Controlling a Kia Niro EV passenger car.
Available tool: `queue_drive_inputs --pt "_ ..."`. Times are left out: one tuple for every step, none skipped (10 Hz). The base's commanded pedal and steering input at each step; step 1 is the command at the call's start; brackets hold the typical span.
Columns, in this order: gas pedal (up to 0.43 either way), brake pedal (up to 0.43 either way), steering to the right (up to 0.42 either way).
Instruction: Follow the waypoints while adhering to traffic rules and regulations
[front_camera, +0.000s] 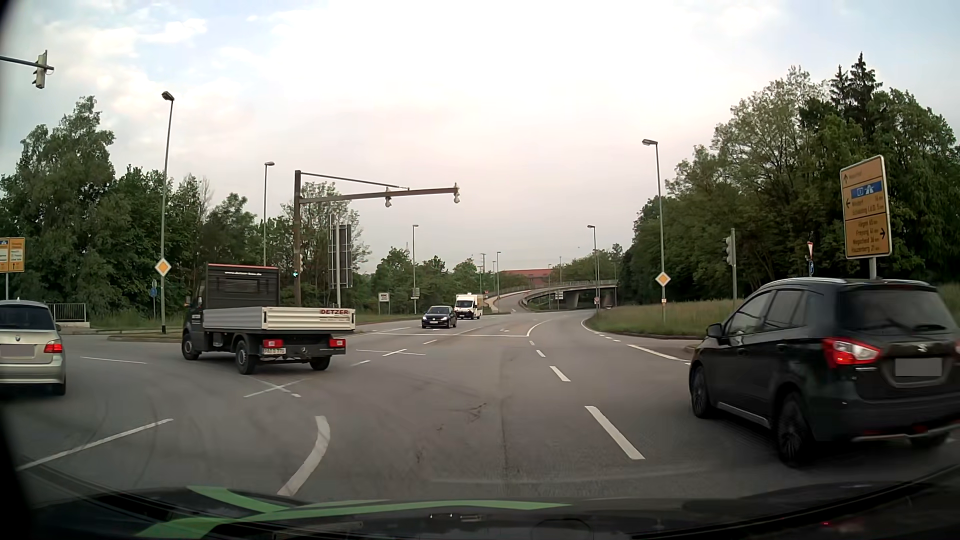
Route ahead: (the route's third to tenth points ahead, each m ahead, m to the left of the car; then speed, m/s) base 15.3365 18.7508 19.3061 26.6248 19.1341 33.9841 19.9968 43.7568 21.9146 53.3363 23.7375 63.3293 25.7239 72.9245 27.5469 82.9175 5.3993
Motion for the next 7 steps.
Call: queue_drive_inputs --pt "0.0 0.0 -0.029" --pt "0.0 0.0 -0.038" --pt "0.0 0.0 -0.049" --pt "0.008 0.0 -0.061" --pt "0.008 0.0 -0.073" --pt "0.047 0.0 -0.093" --pt "0.059 0.0 -0.115"
